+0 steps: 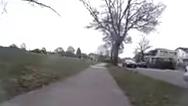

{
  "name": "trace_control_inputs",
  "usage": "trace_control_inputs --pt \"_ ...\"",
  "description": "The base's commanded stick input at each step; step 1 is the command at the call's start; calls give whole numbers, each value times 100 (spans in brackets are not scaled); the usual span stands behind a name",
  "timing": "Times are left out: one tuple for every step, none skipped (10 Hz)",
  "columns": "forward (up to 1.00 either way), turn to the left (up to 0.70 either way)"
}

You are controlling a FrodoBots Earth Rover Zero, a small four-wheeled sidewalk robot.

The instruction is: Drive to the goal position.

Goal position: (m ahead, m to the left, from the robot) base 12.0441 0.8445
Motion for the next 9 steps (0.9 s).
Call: trace_control_inputs --pt "100 0" --pt "100 0" --pt "100 0" --pt "100 0" --pt "100 0" --pt "100 0" --pt "100 0" --pt "100 0" --pt "100 0"
